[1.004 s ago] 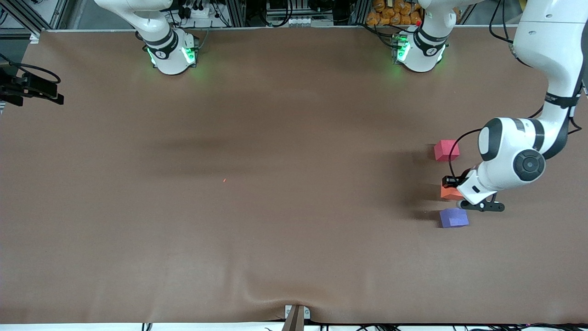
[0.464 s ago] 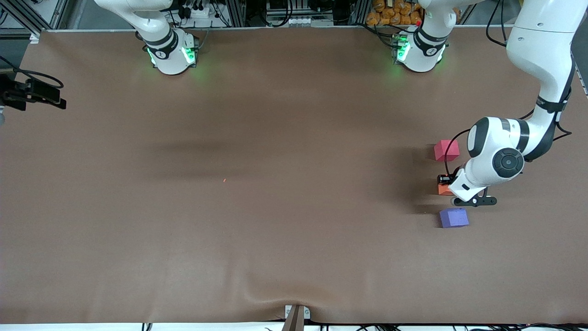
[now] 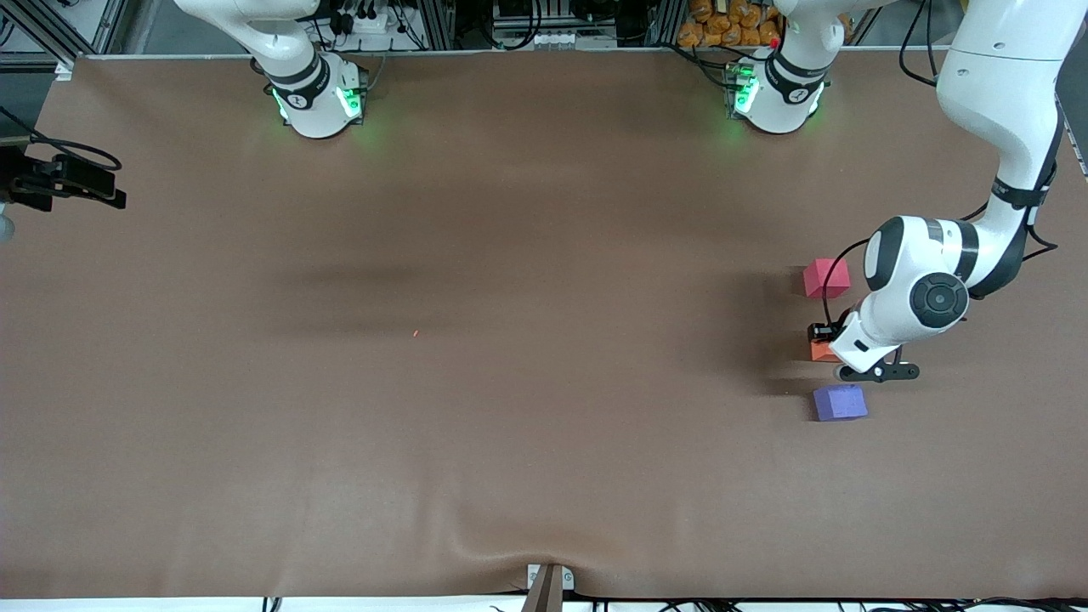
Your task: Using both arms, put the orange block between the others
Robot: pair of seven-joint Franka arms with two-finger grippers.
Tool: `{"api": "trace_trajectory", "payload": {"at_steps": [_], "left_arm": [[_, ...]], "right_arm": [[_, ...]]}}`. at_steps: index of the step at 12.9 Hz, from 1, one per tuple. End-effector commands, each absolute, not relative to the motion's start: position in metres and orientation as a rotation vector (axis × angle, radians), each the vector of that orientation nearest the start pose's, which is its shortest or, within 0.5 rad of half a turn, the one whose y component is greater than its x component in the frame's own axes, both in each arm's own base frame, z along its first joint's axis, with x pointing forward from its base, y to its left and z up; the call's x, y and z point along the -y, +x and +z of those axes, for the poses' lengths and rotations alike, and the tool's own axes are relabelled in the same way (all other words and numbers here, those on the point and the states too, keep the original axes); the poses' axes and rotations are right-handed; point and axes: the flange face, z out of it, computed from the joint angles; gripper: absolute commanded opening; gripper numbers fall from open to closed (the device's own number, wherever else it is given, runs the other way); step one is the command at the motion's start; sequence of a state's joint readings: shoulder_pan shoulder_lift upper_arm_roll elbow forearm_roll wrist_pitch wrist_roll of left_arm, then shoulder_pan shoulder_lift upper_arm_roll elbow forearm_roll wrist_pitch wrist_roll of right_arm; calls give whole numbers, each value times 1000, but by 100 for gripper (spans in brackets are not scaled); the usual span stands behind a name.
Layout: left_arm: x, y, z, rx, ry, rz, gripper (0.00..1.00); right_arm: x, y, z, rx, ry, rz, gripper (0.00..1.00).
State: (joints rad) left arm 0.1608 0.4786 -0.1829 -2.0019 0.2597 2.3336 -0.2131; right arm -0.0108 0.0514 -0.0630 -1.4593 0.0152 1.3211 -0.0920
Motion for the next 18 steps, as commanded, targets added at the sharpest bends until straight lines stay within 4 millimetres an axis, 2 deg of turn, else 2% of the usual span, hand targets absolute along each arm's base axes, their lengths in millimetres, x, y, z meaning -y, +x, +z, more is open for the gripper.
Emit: {"api": "trace_trajectory", "payload": {"at_steps": [1,3,5,7,9,12,14,18], "left_arm": [[5,607,253,36,-3006,69,100],[8,623,306,49,-2993,3,100],[30,636,371,30,-2987,-43,100],[39,642,433,38,-2973,-67,100],[51,644,483,22,-2970,-71,100],[72,634,536,28,-3021,-99,100],[76,622,564,42,-3043,-149,100],[80,605,586,50,-3079,-130,100]], "right_arm": [[34,540,634,20,-3115,287,100],[34,540,635,22,-3114,284,100],[36,540,635,30,-3113,284,100],[35,539,638,34,-3116,272,100],[37,538,639,34,-3115,272,100],[35,539,640,35,-3112,266,100],[34,538,642,31,-3112,264,100],[38,533,644,23,-3114,313,100]]}}
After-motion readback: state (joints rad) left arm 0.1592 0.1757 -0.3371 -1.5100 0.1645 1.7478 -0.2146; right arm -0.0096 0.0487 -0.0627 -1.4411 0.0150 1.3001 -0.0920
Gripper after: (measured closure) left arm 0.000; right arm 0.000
